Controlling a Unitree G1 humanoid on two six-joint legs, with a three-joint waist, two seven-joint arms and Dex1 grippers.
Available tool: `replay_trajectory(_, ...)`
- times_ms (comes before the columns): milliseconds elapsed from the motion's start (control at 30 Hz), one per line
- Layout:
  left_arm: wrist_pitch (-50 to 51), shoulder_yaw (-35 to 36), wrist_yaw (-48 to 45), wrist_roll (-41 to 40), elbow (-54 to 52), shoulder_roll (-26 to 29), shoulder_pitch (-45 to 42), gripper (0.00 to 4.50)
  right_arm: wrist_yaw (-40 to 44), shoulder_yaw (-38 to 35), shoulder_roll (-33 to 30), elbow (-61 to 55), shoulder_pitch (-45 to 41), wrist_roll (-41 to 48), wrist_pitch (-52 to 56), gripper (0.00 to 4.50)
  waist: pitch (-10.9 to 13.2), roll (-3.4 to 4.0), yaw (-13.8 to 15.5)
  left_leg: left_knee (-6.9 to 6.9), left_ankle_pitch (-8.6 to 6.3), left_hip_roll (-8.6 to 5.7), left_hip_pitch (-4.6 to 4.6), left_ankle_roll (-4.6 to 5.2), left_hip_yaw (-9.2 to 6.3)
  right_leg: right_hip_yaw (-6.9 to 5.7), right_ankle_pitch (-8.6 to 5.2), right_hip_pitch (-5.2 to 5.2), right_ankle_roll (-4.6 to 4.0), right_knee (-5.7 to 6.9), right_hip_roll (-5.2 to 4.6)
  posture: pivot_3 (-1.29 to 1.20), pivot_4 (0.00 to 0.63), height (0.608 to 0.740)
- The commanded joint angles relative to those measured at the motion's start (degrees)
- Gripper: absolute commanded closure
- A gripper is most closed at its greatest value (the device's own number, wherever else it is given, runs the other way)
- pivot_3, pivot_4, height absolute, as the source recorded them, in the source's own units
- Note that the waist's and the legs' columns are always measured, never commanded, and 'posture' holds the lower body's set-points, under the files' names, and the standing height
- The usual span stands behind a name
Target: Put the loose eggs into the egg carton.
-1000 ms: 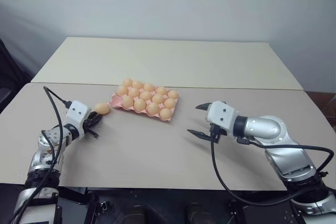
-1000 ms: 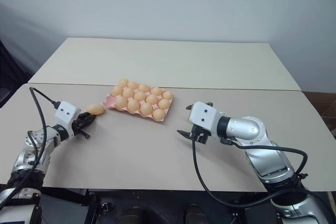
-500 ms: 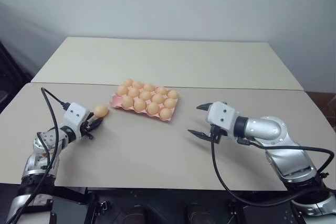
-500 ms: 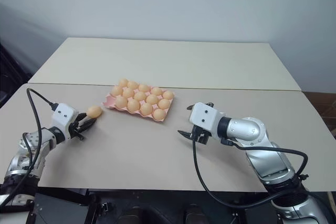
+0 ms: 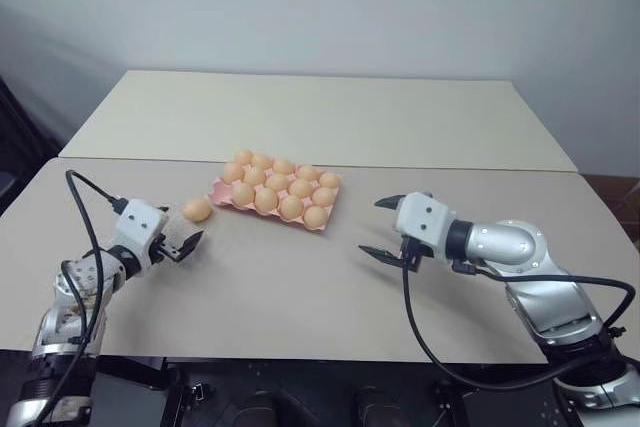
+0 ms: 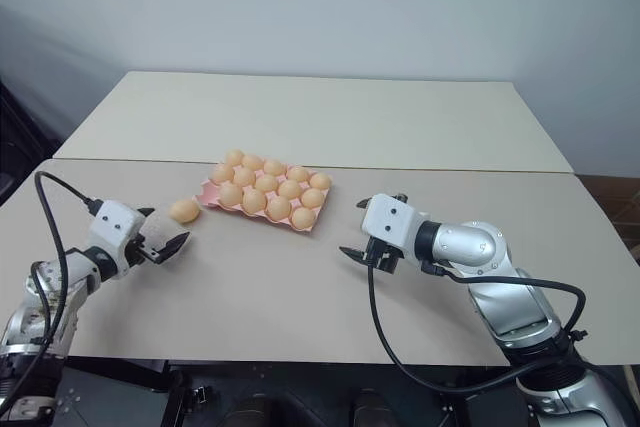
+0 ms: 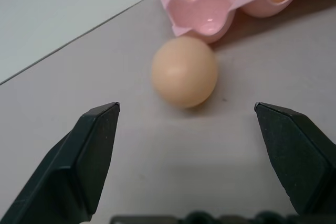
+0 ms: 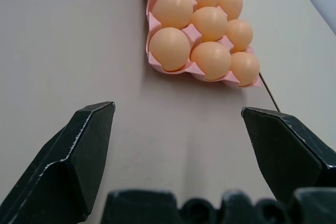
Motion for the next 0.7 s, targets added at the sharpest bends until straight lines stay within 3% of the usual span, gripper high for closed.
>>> replay_trajectory(33,-1.68,0.21,1.43,0.07,1.04,-0.74,-3.33,0.01,0.11,-1.26,-0.44,-1.14,-1.12,0.05,-1.16,0.0,0.0,0.0,0.14,0.0,0.0,0.0,0.0,0.0,0.0,0.0,0.0,0.01,0.0,0.0,0.0,0.0,0.15,0.74)
replay_trajectory(633,-8.67,-3.08,2.44,2.83,29.32,-5.87,-19.78,0.01,-0.7,-1.97,-0.84,-2.08,-0.11,0.02,0.01,0.0,0.0,-0.01,0.05,0.1,0.0,-0.02,-0.05,0.0,-0.02,-0.03,0.0,0.02,0.0,0.01,0.01,0.0,0.15,0.74)
replay_trajectory(700,-9.65,-3.15,1.75,2.58,31.26,-6.02,-20.66,0.41,-0.71,-2.06,-0.92,-2.01,-0.08,0.05,0.06,0.0,0.0,-0.01,0.04,0.1,0.0,-0.02,-0.05,0.0,-0.02,-0.03,0.0,0.02,0.0,0.01,0.01,0.0,0.15,0.74)
